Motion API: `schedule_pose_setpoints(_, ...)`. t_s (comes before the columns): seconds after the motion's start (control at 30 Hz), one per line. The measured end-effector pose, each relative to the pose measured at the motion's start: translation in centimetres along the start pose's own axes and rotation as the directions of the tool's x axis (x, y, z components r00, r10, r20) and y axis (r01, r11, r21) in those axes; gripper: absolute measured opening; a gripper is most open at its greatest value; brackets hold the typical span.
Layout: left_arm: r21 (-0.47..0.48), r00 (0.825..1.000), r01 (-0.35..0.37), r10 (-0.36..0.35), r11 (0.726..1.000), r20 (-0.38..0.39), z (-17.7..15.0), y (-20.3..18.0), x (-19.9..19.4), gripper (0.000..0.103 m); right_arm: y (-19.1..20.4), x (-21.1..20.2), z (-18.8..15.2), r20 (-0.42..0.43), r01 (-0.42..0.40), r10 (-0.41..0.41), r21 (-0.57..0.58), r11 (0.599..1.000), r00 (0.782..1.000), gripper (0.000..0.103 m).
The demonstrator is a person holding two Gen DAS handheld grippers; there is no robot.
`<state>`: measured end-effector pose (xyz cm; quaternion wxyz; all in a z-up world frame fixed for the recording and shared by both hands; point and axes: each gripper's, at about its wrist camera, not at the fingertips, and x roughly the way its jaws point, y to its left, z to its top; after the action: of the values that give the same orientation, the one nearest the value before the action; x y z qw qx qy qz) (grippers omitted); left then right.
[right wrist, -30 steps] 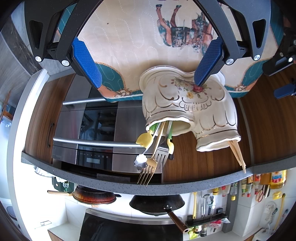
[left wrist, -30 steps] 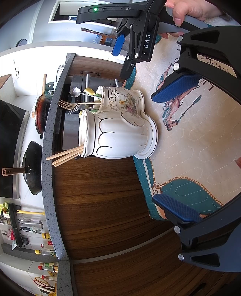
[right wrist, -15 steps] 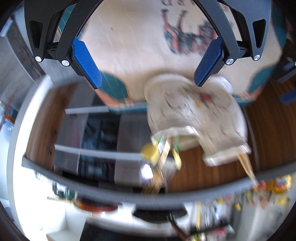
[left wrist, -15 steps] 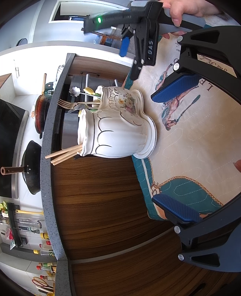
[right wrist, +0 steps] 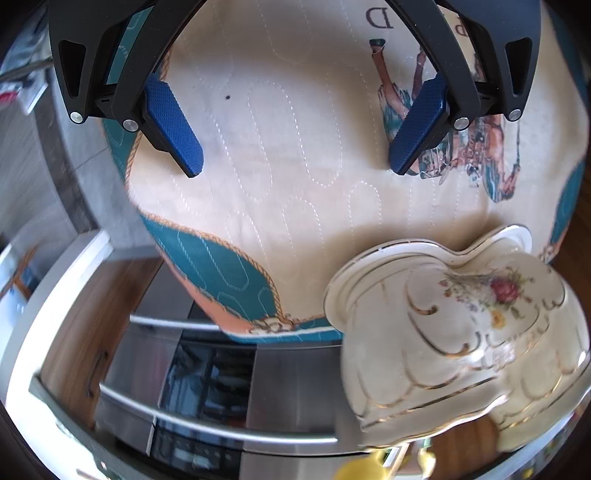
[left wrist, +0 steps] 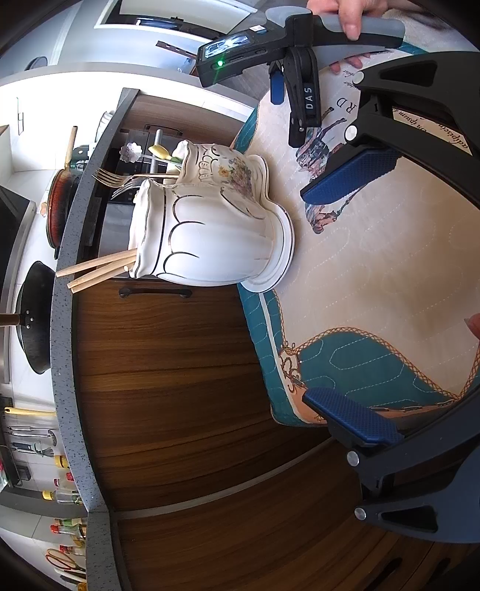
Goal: Organize utensils
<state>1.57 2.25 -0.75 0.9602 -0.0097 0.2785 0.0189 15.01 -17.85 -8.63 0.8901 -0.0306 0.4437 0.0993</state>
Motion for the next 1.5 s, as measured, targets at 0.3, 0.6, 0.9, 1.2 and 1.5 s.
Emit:
schedule_pose_setpoints(0.3, -0.017, 0.999, 0.033, -0.033, 0.999, -0.010, 0.3, 0.3, 0.2, 0.097, 0.5, -0.3, -0.1, -0.003, 0.014, -0.014, -0.011, 1.000, 1.000, 0.100)
schedule_pose_setpoints(0.6, -0.009, 0.999, 0.040, -0.040, 0.999, -0.009, 0.3, 0.2, 0.3, 0.097, 0.3, -0.1, 0.0, -0.003, 0.012, -0.012, -0.009, 1.000, 1.000, 0.100)
schedule_pose_setpoints(0.9, 0.006, 0.998, 0.065, -0.065, 0.998, 0.017, 0.3, -0.2, -0.3, 0.097, 0.3, -0.1, 0.0, -0.002, 0.011, -0.011, -0.009, 1.000, 1.000, 0.100)
schedule_pose_setpoints(1.2, -0.002, 0.998, 0.064, -0.064, 0.998, 0.026, 0.2, -0.4, -0.4, 0.097, 0.4, -4.1, -1.0, 0.190, -0.071, 0.061, 0.048, 0.996, 0.980, 0.099)
schedule_pose_setpoints(1.5, 0.045, 0.998, 0.043, -0.045, 0.998, 0.041, 0.0, -1.3, -0.4, 0.097, 2.8, -8.2, -1.9, 0.360, -0.040, 0.053, -0.045, 0.998, 0.931, 0.099)
